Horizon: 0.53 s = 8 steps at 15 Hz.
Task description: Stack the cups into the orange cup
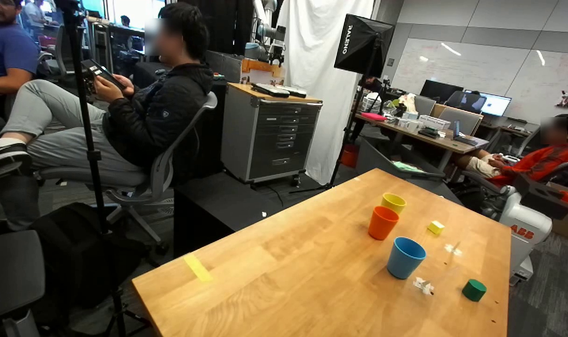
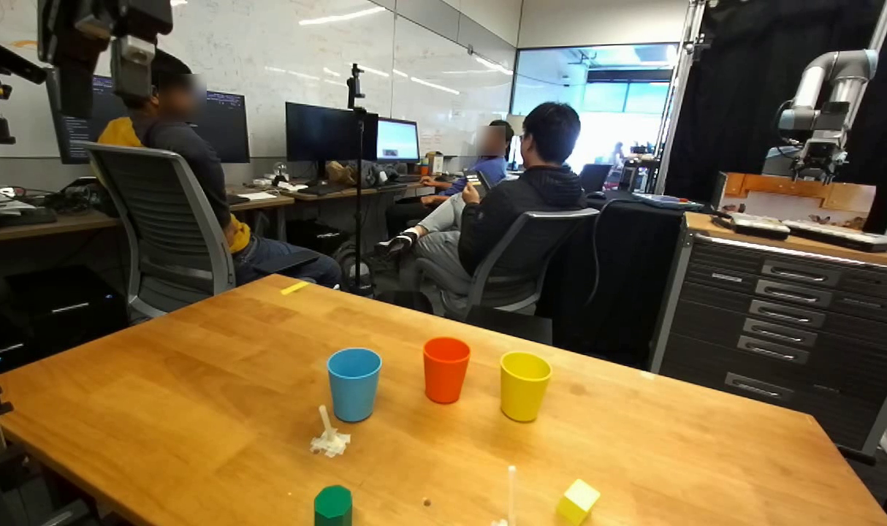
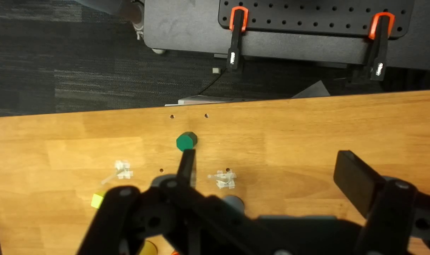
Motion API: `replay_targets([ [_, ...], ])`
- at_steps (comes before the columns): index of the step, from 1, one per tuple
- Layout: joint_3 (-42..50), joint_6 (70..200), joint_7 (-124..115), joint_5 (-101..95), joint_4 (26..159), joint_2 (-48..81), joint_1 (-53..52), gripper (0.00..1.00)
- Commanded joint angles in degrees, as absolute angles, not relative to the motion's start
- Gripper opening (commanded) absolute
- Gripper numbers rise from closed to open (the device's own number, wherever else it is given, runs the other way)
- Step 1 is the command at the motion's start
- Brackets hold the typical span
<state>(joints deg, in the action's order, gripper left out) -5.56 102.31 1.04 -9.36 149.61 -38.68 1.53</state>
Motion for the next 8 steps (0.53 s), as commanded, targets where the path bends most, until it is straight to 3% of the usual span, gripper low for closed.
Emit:
replay_targets([
  [1, -4.41, 102.27, 0.3, -10.02, 149.67, -38.34, 0.26, 1.0],
  [8, -3.21, 111.62, -5.51, -10.38, 151.58, -38.07, 2.75, 1.0],
])
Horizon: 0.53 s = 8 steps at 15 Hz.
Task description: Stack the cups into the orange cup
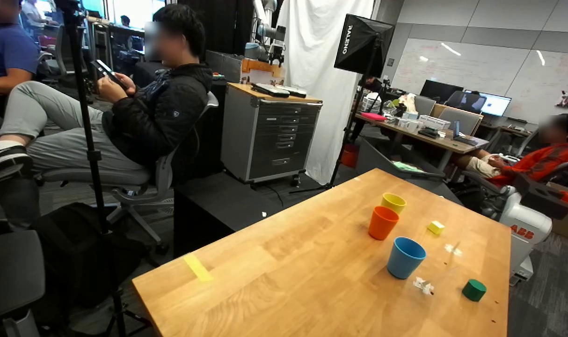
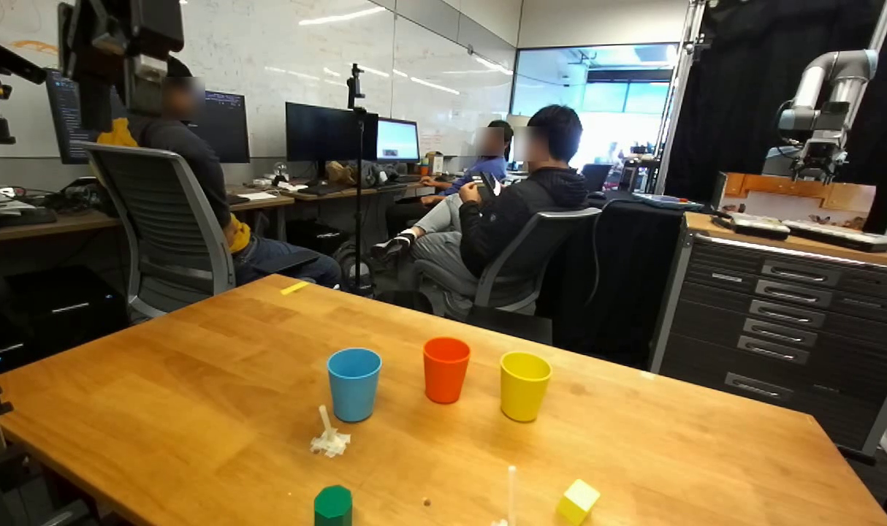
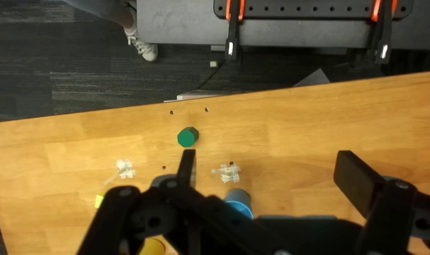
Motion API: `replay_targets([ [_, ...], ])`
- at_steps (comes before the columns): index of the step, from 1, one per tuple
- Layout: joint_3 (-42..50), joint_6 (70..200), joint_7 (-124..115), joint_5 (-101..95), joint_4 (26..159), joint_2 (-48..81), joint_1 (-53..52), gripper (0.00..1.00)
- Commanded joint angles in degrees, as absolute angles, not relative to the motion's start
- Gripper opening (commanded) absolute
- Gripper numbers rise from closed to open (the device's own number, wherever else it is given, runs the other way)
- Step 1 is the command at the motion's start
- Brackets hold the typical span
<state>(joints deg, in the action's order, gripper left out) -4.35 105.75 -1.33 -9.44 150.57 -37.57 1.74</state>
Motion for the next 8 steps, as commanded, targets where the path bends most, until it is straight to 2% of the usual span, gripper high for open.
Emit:
replay_targets([
  [1, -3.02, 114.51, -7.06, -10.43, 152.01, -38.26, 3.41, 1.0],
  [8, -1.96, 129.68, -11.67, -11.64, 151.57, -33.39, 8.44, 1.0],
])
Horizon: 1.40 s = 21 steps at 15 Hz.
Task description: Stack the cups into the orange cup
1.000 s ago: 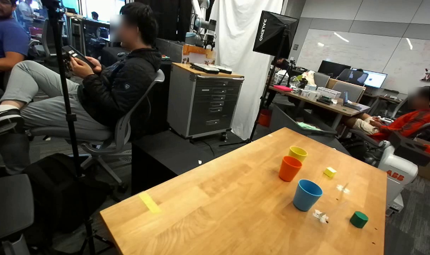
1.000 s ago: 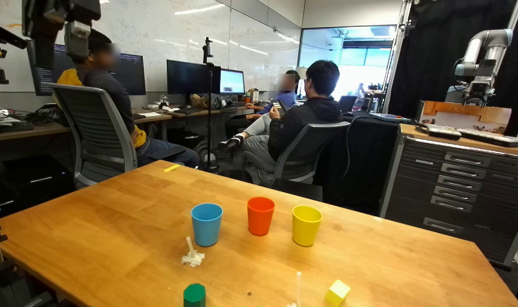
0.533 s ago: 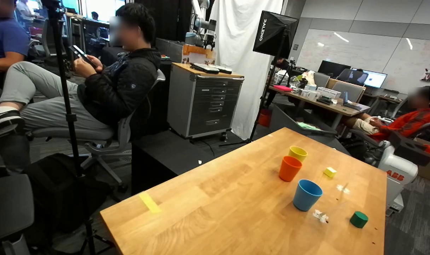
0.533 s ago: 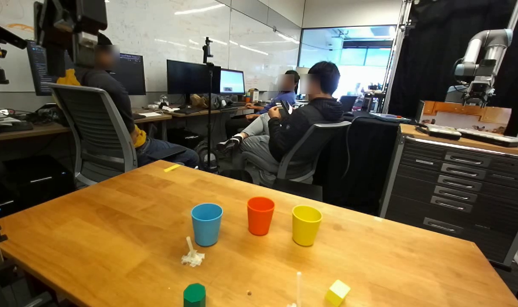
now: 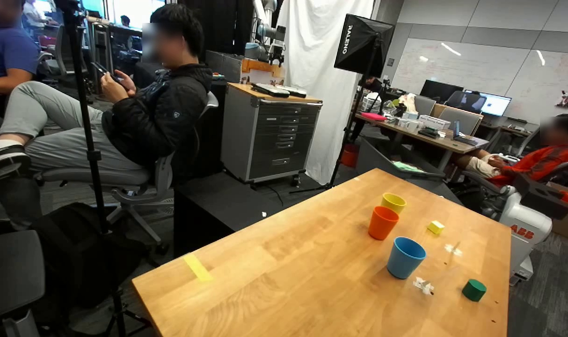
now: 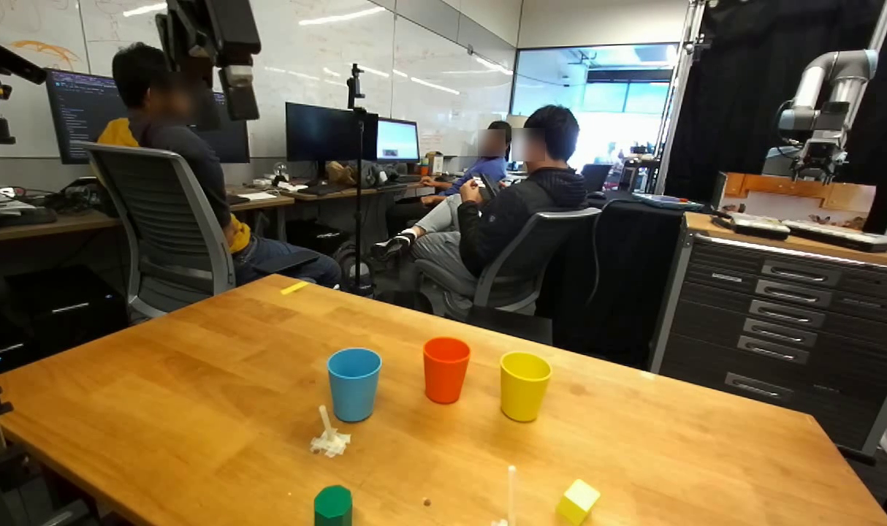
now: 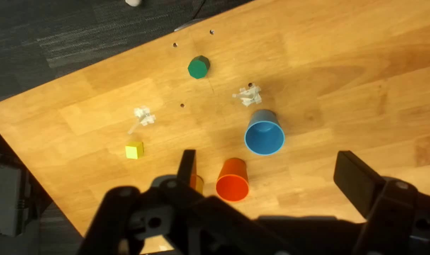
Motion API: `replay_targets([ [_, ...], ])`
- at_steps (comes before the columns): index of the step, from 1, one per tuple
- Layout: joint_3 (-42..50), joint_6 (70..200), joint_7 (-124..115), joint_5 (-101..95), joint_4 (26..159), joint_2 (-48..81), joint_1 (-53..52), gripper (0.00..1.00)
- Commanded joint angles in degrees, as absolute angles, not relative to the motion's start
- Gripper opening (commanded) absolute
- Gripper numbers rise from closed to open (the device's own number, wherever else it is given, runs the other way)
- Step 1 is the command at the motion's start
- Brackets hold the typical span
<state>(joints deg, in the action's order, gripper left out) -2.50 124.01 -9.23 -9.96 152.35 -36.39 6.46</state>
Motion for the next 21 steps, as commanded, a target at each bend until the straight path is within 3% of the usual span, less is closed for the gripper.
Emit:
replay_targets([
  [1, -1.94, 131.63, -12.24, -11.85, 151.33, -32.19, 9.32, 1.0],
  [9, 1.02, 144.1, -12.35, -10.35, 144.6, -17.35, 12.11, 1.0],
  [21, 4.77, 145.78, -11.71, -6.14, 132.06, 7.96, 9.71, 1.0],
])
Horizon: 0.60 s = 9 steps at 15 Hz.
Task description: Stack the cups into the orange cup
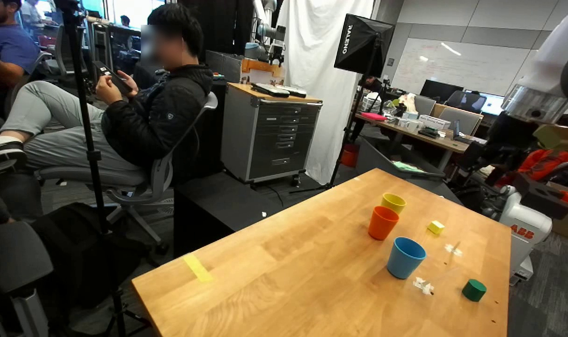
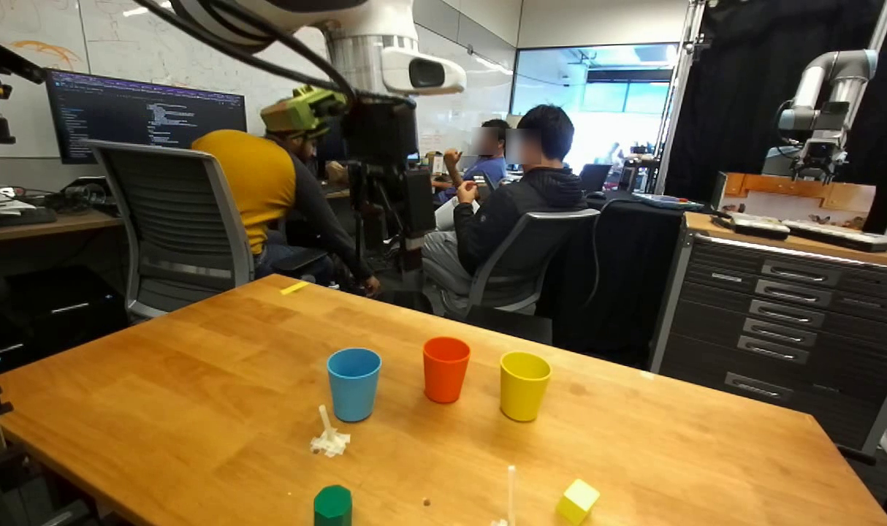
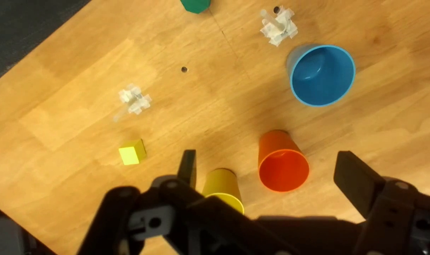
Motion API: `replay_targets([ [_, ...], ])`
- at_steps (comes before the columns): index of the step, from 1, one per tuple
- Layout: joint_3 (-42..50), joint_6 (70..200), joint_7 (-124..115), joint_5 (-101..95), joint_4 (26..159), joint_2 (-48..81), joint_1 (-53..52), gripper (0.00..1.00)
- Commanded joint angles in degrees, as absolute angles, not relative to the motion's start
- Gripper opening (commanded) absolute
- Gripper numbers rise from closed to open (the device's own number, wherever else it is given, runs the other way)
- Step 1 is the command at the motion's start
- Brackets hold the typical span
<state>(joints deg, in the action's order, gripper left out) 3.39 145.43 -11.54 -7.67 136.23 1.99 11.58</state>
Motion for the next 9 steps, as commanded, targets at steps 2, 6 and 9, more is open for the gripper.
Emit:
replay_targets([
  [2, 4.85, 145.86, -11.08, -5.35, 131.0, 11.01, 9.13, 1.0],
  [6, 4.52, 146.26, -10.22, -4.01, 129.8, 15.37, 7.79, 1.0],
  [9, 4.85, 146.23, -10.82, -4.84, 128.62, 17.89, 6.46, 1.0],
])
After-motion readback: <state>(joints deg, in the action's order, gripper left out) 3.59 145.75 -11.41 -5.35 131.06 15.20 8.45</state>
